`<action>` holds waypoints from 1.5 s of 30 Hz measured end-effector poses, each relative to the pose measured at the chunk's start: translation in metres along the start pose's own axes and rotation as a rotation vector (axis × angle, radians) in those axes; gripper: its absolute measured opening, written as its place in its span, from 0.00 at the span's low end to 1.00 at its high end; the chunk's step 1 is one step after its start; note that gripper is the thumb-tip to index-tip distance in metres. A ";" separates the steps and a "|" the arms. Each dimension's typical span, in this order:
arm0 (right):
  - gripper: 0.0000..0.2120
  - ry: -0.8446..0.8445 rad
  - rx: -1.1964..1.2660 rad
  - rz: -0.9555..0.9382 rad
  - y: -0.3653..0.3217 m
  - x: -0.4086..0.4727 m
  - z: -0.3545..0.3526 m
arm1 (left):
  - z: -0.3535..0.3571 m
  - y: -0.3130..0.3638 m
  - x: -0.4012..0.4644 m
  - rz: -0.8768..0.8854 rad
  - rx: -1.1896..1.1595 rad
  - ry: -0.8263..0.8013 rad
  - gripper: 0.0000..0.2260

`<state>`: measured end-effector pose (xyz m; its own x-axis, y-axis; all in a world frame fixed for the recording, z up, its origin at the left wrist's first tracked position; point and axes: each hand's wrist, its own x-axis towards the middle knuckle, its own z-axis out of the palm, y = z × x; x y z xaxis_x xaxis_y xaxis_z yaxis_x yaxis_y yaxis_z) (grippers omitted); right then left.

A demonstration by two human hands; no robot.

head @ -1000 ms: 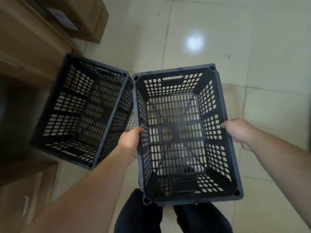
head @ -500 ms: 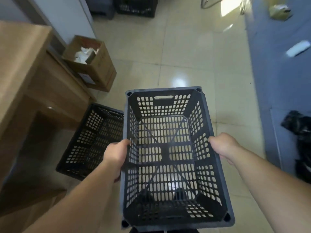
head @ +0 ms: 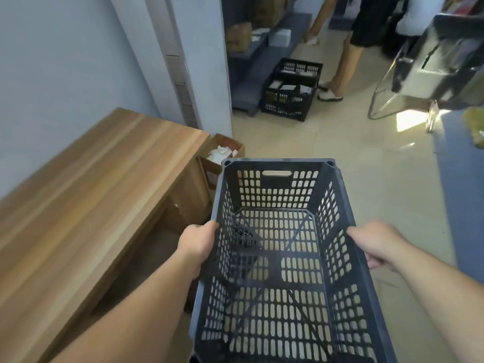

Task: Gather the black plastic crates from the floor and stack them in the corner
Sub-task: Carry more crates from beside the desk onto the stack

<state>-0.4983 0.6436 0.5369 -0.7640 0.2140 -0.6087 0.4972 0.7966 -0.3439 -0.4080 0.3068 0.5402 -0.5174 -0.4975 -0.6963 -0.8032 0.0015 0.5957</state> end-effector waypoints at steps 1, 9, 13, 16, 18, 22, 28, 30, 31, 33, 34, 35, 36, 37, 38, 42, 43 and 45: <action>0.20 0.001 0.003 -0.037 -0.015 -0.004 -0.006 | -0.011 0.004 -0.005 0.007 -0.015 0.024 0.17; 0.16 -0.075 -0.076 -0.320 -0.118 -0.058 -0.029 | -0.098 -0.001 -0.062 -0.021 -0.243 0.211 0.15; 0.14 -0.105 -0.117 -0.457 -0.163 -0.096 -0.022 | -0.142 -0.028 -0.097 -0.006 -0.349 0.360 0.16; 0.13 -0.137 -0.169 -0.558 -0.197 -0.134 -0.003 | -0.177 -0.061 -0.120 -0.006 -0.423 0.443 0.17; 0.11 -0.159 -0.199 -0.621 -0.219 -0.163 0.014 | -0.202 -0.086 -0.136 -0.032 -0.490 0.495 0.19; 0.11 -0.196 -0.277 -0.759 -0.258 -0.229 0.058 | -0.258 -0.134 -0.179 -0.036 -0.614 0.552 0.11; 0.15 -0.212 -0.427 -0.929 -0.300 -0.343 0.145 | -0.354 -0.227 -0.231 -0.069 -0.678 0.683 0.14; 0.16 -0.201 -0.463 -0.982 -0.310 -0.377 0.177 | -0.385 -0.256 -0.247 -0.087 -0.701 0.713 0.14; 0.16 -0.212 -0.469 -0.998 -0.314 -0.392 0.194 | -0.399 -0.271 -0.254 -0.089 -0.707 0.715 0.13; 0.15 -0.283 -0.450 -1.000 -0.320 -0.423 0.228 | -0.426 -0.301 -0.268 -0.099 -0.731 0.735 0.11; 0.14 -0.321 -0.443 -0.997 -0.322 -0.438 0.244 | -0.439 -0.315 -0.276 -0.117 -0.743 0.751 0.11; 0.14 -0.354 -0.441 -0.995 -0.325 -0.455 0.260 | -0.452 -0.330 -0.283 -0.132 -0.752 0.772 0.12; 0.13 -0.379 -0.440 -1.001 -0.326 -0.471 0.274 | -0.464 -0.344 -0.288 -0.145 -0.758 0.794 0.12; 0.13 -0.398 -0.445 -1.010 -0.328 -0.485 0.287 | -0.476 -0.358 -0.295 -0.156 -0.772 0.819 0.14; 0.13 -0.415 -0.454 -1.020 -0.331 -0.499 0.300 | -0.487 -0.371 -0.299 -0.172 -0.783 0.839 0.15; 0.14 -0.504 -0.531 -1.059 -0.341 -0.544 0.351 | -0.526 -0.416 -0.312 -0.225 -0.793 0.891 0.16; 0.13 -0.517 -0.543 -1.071 -0.344 -0.554 0.364 | -0.535 -0.425 -0.314 -0.236 -0.792 0.905 0.15; 0.13 -0.547 -0.566 -1.089 -0.352 -0.572 0.390 | -0.551 -0.443 -0.316 -0.268 -0.810 0.942 0.15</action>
<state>-0.0764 0.0205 0.7273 -0.3318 -0.8195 -0.4673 -0.5928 0.5664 -0.5725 0.2737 -0.0145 0.7168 0.3095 -0.8221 -0.4779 -0.2678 -0.5576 0.7857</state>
